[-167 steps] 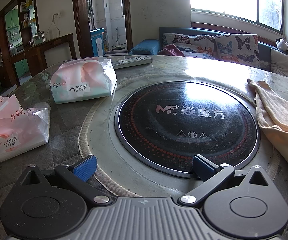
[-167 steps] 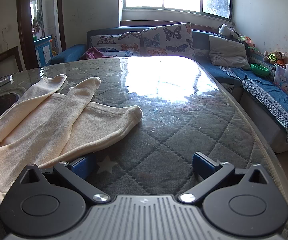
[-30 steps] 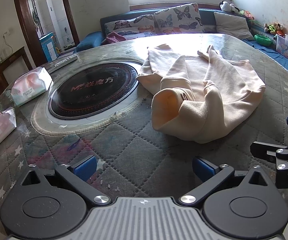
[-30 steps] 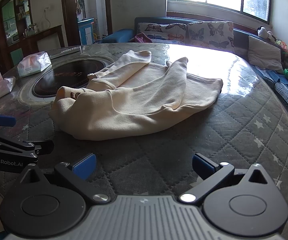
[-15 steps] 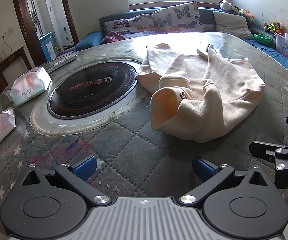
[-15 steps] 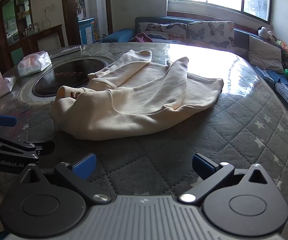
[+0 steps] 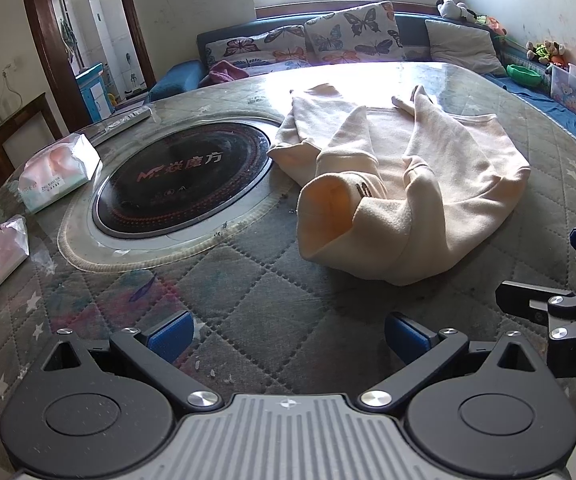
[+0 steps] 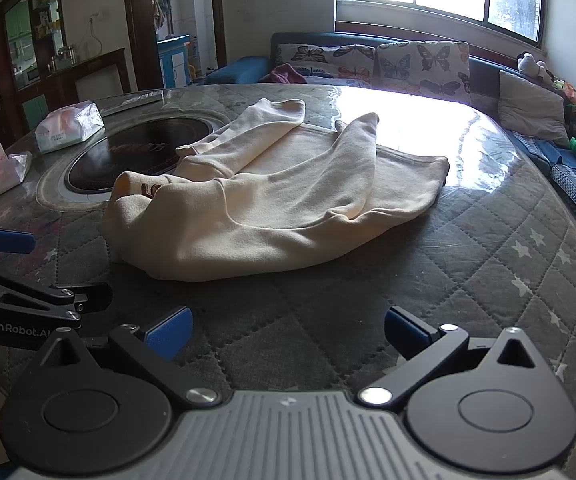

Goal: Fold clothes

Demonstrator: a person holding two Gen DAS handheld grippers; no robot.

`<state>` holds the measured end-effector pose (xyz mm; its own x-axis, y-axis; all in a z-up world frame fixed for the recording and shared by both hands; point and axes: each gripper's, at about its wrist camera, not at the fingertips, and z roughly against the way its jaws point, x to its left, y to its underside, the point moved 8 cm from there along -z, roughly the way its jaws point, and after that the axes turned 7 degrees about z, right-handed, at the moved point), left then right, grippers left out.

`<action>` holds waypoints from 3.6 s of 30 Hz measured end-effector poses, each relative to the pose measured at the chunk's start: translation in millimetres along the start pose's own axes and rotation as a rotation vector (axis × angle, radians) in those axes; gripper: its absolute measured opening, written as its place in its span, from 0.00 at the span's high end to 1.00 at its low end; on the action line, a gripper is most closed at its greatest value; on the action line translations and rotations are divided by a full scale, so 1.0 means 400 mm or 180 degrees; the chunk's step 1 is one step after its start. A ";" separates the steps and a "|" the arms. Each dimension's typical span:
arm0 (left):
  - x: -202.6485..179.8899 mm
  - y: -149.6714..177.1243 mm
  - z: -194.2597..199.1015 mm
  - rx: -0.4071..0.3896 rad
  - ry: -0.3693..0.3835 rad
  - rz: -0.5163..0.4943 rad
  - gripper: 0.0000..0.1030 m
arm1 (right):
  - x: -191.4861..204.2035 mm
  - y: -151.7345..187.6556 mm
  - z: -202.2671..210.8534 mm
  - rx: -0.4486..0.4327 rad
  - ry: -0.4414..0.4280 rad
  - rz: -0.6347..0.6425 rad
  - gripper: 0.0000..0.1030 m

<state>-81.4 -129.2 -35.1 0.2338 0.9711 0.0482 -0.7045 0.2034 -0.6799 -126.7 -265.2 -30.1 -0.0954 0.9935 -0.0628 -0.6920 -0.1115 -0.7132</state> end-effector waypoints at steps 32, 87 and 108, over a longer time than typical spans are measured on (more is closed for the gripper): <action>0.008 -0.083 -0.026 -0.0055 0.0094 -0.0048 0.00 | -0.027 -0.083 -0.025 -0.0135 -0.0095 -0.0001 0.00; -0.076 -0.443 -0.334 -0.0146 0.0945 -0.0277 0.96 | -0.385 -0.386 -0.399 -0.0091 -0.0331 -0.0823 0.93; 0.406 -0.225 -0.030 -0.0403 0.0520 0.0990 0.97 | -0.552 -0.126 0.057 -0.0745 0.0482 -0.1141 0.94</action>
<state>28.2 8.8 25.1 0.1327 0.9492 -0.2854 -0.6725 -0.1253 -0.7294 -86.9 -479.4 35.6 0.2385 0.9627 0.1277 -0.4802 0.2313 -0.8461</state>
